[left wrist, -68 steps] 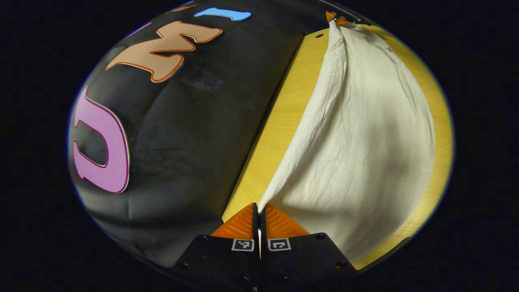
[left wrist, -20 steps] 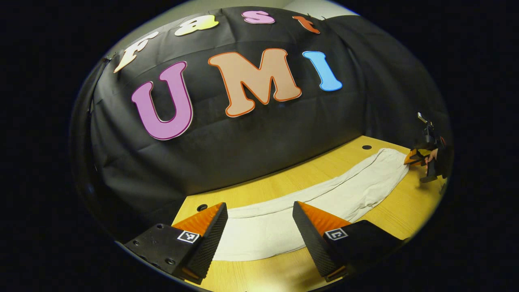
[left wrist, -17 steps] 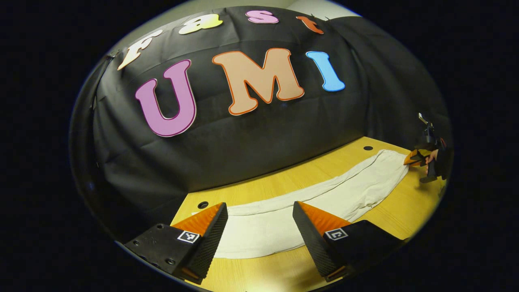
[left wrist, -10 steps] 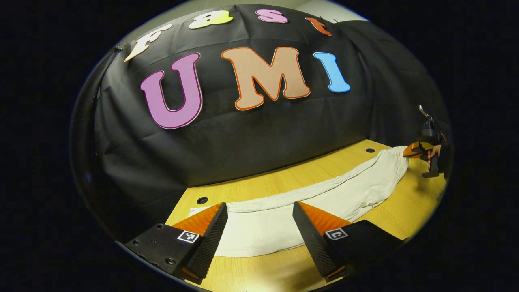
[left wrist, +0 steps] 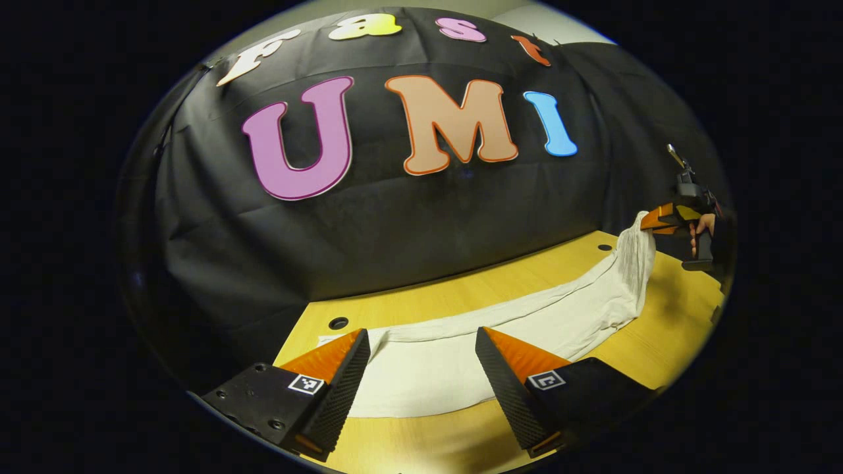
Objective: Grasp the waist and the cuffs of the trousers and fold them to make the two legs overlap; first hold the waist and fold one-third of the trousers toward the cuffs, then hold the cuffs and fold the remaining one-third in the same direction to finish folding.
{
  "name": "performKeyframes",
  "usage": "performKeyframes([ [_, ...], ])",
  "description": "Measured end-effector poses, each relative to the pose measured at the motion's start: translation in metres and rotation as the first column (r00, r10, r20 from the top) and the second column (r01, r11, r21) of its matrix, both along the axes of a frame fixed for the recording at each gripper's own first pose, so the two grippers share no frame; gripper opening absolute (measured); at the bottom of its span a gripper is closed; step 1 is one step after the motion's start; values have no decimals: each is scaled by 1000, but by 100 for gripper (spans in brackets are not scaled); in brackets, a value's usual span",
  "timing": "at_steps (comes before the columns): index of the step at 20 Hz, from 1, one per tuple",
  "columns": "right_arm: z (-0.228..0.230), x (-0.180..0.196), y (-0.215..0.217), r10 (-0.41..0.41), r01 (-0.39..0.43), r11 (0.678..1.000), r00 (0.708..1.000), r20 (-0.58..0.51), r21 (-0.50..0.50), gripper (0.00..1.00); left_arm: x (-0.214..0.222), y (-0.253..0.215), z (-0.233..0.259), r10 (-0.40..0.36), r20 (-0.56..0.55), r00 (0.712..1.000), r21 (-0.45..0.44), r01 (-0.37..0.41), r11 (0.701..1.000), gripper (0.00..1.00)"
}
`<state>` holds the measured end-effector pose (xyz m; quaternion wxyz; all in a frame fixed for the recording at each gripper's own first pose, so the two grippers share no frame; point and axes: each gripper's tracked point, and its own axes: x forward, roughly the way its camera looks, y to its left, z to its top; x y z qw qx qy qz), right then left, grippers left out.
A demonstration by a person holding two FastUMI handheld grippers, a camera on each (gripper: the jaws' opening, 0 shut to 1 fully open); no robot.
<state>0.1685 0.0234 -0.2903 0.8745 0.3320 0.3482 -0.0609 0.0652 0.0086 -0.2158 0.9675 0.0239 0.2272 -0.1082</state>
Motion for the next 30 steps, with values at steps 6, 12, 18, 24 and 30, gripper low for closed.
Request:
performKeyframes([
  [6, 46, 13, 79, 96, -95, 995, 992, 83, -15, 12, -3, 43, -8, 32, -9, 999, -12, -32, 999, 96],
  [12, 66, 12, 159, 174, -175, 985, 977, 126, -3, 12, -16, 82, -19, 68, -30, 997, -23, -69, 997, 96],
  [18, 62, -7, 240, 262, -271, 962, 954, 142, 43, 12, -31, 118, -28, 92, -50, 995, -9, -92, 996, 96],
  [24, 30, -60, 321, 488, -493, 870, 865, 117, 18, 12, -43, 136, -41, 109, -79, 991, -21, -111, 994, 96],
  [30, -11, -96, 352, 676, -675, 734, 737, -16, -76, 13, -42, 144, -61, 118, -111, 987, -52, -124, 991, 96],
])
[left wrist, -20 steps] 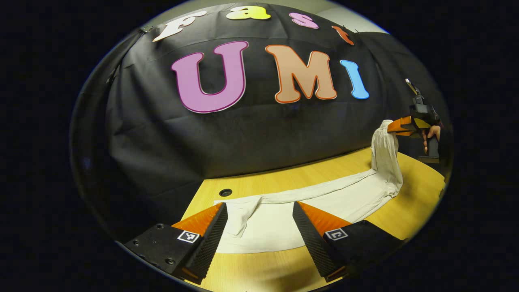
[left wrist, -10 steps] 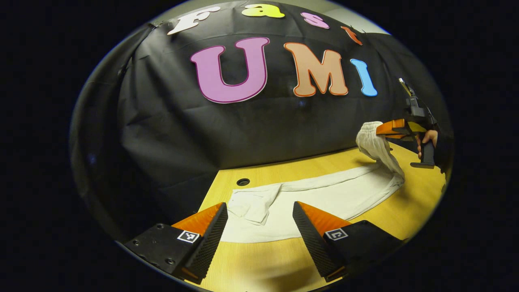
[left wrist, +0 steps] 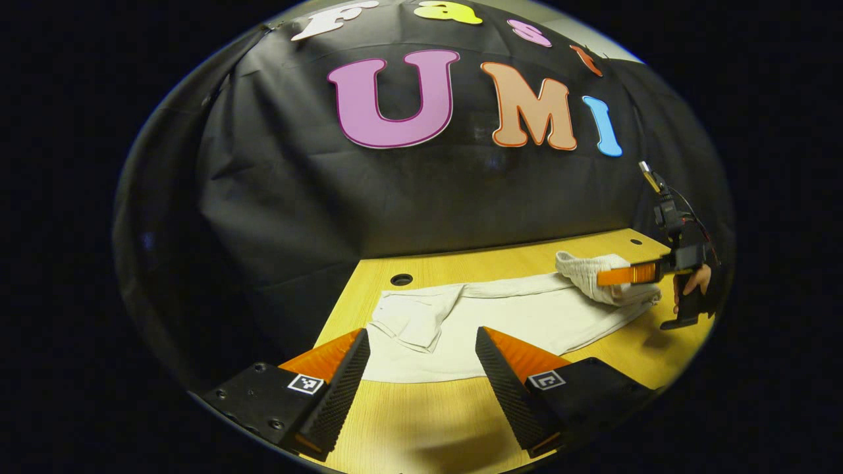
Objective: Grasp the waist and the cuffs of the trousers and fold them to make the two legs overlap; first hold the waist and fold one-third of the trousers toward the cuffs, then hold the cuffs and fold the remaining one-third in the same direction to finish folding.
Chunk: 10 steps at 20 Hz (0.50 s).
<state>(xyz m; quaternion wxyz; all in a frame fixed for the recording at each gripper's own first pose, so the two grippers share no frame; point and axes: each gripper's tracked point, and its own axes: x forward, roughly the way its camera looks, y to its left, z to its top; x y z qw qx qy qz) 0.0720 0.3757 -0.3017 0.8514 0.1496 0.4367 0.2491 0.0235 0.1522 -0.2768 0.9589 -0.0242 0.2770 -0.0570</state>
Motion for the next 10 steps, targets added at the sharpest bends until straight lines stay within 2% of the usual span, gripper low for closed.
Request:
performKeyframes([
  [3, 13, -7, -6, 82, -82, 997, 996, -37, 4, 24, 6, 4, -13, 14, -16, 1000, -38, -14, 999, 96],
  [6, 33, -14, -25, 114, -113, 993, 993, 38, -27, 92, 12, 12, -30, 45, -32, 998, -87, -47, 995, 96],
  [7, 42, -15, -33, 120, -118, 992, 992, 48, -41, 96, 18, 16, -37, 53, -37, 998, -97, -57, 994, 96],
  [10, 56, -23, -41, 133, -128, 989, 988, 77, -75, 96, 46, 30, -60, 79, -53, 995, -82, -83, 993, 96],
])
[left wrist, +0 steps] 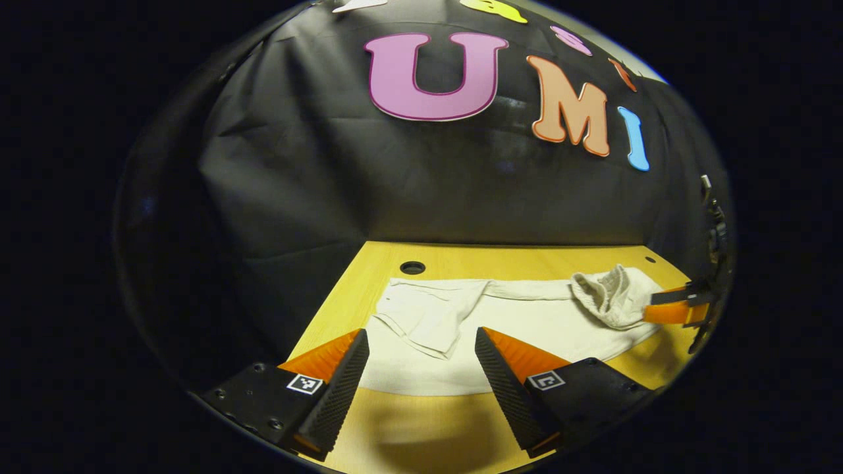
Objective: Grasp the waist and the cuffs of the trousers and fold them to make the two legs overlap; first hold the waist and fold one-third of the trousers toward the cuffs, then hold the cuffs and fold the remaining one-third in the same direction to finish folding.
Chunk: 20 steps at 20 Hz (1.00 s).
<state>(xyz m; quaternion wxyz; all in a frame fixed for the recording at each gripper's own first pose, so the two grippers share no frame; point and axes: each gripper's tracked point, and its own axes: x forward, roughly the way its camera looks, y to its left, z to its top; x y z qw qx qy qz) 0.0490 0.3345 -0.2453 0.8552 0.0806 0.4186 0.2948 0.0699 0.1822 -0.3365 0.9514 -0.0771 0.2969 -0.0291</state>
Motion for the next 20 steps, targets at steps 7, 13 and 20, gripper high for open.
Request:
performKeyframes([
  [7, 8, -17, -37, 4, -1, 996, 999, 32, -92, 96, 23, 23, -66, -1, -118, 993, -33, -3, 999, 95],
  [13, 0, -20, -60, -12, 16, 990, 1000, 25, -138, 92, 22, 6, -101, -65, -219, 974, -12, 64, 998, 96],
  [20, -6, -20, -70, -23, 24, 990, 1000, 5, -137, 92, 26, -24, -99, -122, -241, 963, -25, 119, 993, 52],
])
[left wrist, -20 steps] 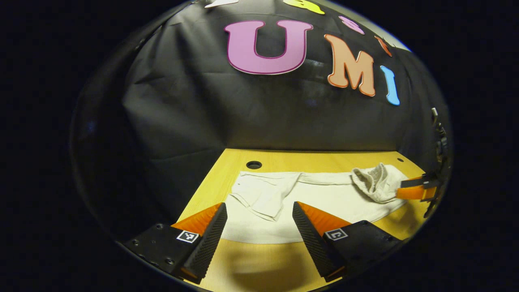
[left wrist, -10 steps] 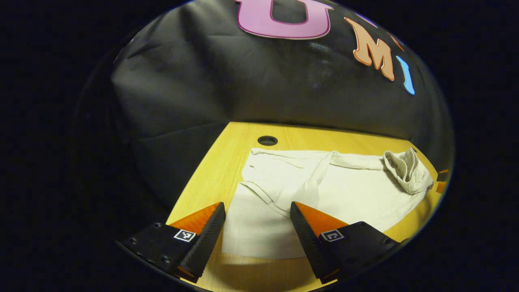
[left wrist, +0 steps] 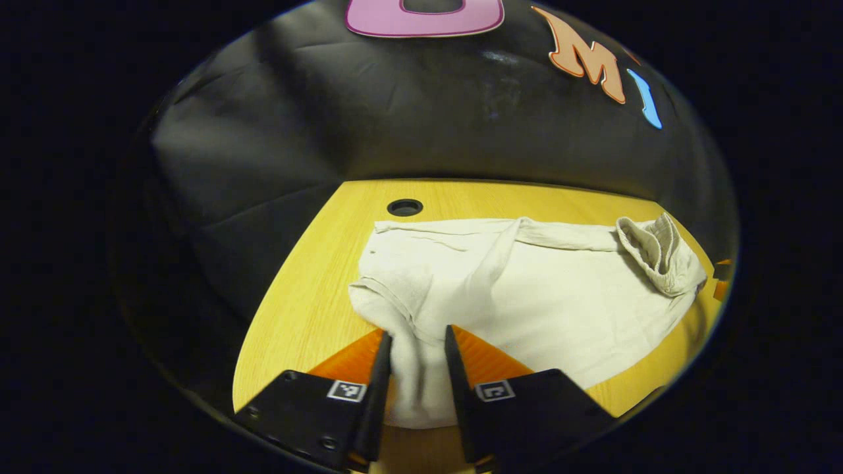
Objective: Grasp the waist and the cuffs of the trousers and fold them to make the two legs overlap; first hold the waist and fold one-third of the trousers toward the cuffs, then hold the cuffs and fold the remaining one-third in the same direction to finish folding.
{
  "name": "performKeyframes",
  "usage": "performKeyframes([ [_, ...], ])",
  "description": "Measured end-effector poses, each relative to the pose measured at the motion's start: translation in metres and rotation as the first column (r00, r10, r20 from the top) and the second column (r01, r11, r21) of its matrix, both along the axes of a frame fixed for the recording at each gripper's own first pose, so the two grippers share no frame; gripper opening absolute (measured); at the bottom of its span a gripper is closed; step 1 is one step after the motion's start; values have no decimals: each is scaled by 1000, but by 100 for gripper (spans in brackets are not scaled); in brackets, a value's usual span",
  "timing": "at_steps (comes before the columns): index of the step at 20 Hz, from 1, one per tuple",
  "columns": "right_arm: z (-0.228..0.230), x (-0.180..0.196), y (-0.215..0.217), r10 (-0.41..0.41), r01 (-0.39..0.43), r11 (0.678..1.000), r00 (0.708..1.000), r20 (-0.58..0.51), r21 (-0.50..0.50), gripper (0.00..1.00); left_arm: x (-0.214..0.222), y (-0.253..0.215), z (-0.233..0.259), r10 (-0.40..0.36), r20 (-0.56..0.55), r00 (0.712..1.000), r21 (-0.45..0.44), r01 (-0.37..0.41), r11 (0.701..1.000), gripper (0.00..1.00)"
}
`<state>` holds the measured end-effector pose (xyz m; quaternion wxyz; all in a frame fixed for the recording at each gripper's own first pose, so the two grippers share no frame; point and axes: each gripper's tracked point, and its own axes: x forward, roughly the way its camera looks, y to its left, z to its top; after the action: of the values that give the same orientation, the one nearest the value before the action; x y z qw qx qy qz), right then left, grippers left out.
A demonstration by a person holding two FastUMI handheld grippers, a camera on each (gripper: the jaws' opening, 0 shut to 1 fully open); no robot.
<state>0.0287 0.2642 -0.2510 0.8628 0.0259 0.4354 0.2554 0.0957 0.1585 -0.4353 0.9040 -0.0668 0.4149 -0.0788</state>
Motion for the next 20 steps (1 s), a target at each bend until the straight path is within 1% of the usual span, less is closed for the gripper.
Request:
performKeyframes([
  [1, 1, 1, -2, -7, 7, 1000, 1000, -2, 7, 92, 3, -4, 1, 11, 6, 1000, -14, -11, 1000, 37],
  [2, 2, 2, -5, -11, 11, 1000, 1000, -1, 10, 97, 3, -7, 2, 29, 10, 1000, -23, -29, 999, 15],
  [3, 3, 2, -8, -12, 12, 1000, 1000, 1, 10, 97, 4, -7, 3, 45, 15, 999, -24, -44, 999, 10],
  [4, 4, 3, -12, -12, 12, 1000, 1000, 5, 9, 92, 5, -7, 2, 60, 13, 998, -14, -60, 998, 2],
  [5, 5, 3, -16, -12, 12, 1000, 1000, 7, 9, 92, 3, -6, 3, 73, 4, 997, 1, -73, 997, 0],
  [7, 8, 5, -25, -20, 19, 1000, 1000, 12, 12, 92, 7, -5, 9, 101, 7, 995, 32, -101, 994, 0],
  [9, 12, 7, -37, -35, 35, 999, 999, 16, 19, 92, 12, -12, 26, 124, 30, 992, 5, -124, 992, 0],
  [10, 14, 9, -43, -41, 41, 999, 999, 18, 24, 96, 14, -16, 35, 129, 36, 991, -3, -129, 992, 0],
  [12, 16, 10, -53, -50, 50, 998, 998, 23, 31, 97, 21, -25, 52, 139, 59, 989, -21, -138, 990, 0],
  [14, 18, 11, -65, -57, 56, 998, 998, 27, 39, 96, 30, -41, 74, 141, 92, 986, -45, -137, 990, 0],
  [15, 19, 12, -71, -60, 59, 997, 998, 31, 44, 92, 35, -49, 85, 139, 108, 984, -56, -133, 989, 0],
  [16, 20, 12, -76, -63, 61, 997, 997, 34, 47, 96, 40, -59, 98, 136, 129, 982, -65, -129, 990, 0],
  [17, 20, 12, -82, -67, 65, 997, 997, 38, 50, 96, 44, -69, 110, 131, 145, 981, -77, -121, 990, 0],
  [18, 21, 12, -89, -72, 70, 996, 997, 41, 54, 92, 50, -81, 123, 127, 165, 978, -88, -113, 990, 0],
  [19, 20, 12, -95, -78, 76, 995, 996, 40, 61, 92, 56, -93, 135, 118, 183, 976, -100, -101, 990, 0],
  [20, 17, 12, -102, -84, 82, 994, 996, 35, 67, 96, 60, -105, 147, 111, 204, 973, -107, -90, 990, 0],
])
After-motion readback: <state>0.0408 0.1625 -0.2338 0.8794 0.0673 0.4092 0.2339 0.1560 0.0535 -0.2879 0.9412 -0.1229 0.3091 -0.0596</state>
